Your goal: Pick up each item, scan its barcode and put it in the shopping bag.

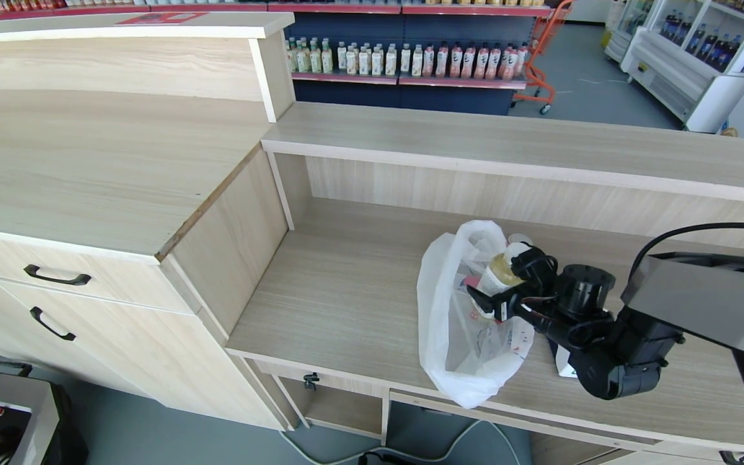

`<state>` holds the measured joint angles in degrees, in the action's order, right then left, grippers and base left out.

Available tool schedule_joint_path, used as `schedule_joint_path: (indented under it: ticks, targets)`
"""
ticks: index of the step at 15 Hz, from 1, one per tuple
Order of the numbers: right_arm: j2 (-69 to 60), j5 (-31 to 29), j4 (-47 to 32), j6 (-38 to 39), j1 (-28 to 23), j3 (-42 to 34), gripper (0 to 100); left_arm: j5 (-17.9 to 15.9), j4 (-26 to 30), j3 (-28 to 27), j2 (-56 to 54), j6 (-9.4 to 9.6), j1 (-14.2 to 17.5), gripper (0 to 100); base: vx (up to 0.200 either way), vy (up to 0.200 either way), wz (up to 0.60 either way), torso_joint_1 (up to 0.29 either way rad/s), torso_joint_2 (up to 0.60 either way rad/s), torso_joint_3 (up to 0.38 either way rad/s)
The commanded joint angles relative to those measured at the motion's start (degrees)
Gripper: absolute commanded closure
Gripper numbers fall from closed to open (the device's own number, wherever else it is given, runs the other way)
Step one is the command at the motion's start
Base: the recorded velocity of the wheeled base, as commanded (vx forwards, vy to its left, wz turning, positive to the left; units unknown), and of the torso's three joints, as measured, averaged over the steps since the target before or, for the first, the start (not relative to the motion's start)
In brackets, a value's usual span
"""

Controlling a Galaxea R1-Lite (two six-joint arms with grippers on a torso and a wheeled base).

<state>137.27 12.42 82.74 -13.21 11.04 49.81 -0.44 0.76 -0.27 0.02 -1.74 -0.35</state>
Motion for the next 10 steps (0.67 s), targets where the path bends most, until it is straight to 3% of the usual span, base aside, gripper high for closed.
schedule_joint_path:
  ticks: [1,5,6,10]
  targets:
    - [-2.35,-0.21,-0.74,-0.32,0.03,-0.24,0,0.0,-0.05,0.0,-0.02,-0.01,0.0,0,0.0,0.0,0.0,0.0,0.0,0.0]
    - [-22.48,-0.29,-9.96,-0.76,0.03,-11.4,0,0.0,-0.05,0.0,-0.02,-0.01,0.0,0,0.0,0.0,0.0,0.0,0.0,0.0]
    - [-35.58,-0.38,-14.53,-2.25,-0.76,-17.29,0,0.0,0.04,0.0,-0.02,-0.01,0.0,0,0.0,0.0,0.0,0.0,0.0,0.0]
    - [-55.88,-0.64,-26.84,-9.29,-10.43,-20.54,0,0.0,0.04,0.0,-0.02,-0.01,0.0,0,0.0,0.0,0.0,0.0,0.0,0.0]
